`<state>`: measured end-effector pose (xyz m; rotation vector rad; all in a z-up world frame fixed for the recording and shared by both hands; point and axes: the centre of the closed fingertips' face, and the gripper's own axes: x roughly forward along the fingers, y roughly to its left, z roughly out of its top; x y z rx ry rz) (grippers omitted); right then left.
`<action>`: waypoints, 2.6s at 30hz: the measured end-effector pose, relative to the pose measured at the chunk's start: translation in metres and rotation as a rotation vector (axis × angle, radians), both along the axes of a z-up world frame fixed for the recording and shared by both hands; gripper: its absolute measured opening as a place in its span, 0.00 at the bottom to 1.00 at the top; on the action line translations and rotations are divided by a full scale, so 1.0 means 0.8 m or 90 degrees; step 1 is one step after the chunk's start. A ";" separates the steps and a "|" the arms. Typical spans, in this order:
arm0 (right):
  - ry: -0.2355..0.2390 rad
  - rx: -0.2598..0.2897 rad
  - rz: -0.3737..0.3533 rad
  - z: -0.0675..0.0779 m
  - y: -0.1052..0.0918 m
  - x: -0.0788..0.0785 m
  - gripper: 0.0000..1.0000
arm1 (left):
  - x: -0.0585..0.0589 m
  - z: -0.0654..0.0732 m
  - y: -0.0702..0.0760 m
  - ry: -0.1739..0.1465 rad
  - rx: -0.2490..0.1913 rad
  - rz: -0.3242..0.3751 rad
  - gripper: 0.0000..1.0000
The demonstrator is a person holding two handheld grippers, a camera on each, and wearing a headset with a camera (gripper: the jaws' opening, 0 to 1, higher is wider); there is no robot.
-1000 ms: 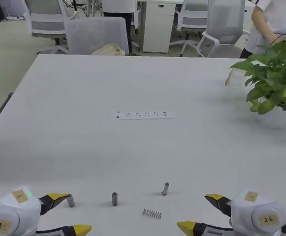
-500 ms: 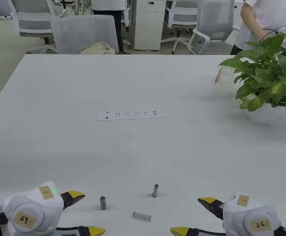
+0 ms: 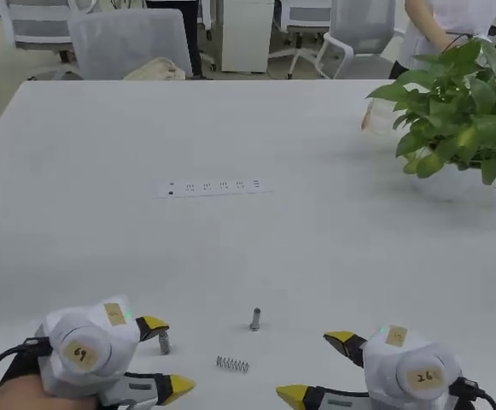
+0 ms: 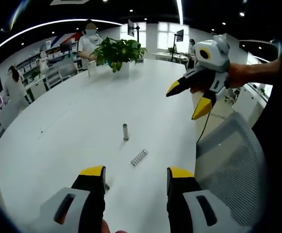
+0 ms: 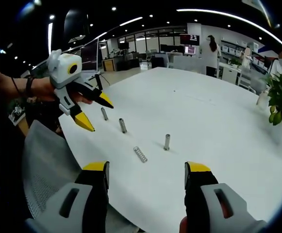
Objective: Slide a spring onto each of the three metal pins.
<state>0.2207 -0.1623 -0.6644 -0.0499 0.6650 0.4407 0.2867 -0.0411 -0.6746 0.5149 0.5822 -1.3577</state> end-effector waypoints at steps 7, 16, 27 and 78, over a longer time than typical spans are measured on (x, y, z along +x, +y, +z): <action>0.005 -0.001 0.011 -0.004 0.000 -0.003 0.61 | -0.005 -0.014 -0.026 0.007 0.008 -0.027 0.43; 0.008 0.000 0.009 -0.005 -0.010 -0.007 0.61 | -0.009 -0.043 -0.051 0.020 0.031 -0.060 0.40; 0.012 0.003 0.013 -0.006 -0.016 -0.009 0.61 | -0.007 -0.075 -0.070 0.042 0.053 -0.071 0.38; 0.009 0.015 0.050 -0.008 -0.001 -0.002 0.62 | -0.033 -0.127 -0.045 0.039 0.134 -0.069 0.03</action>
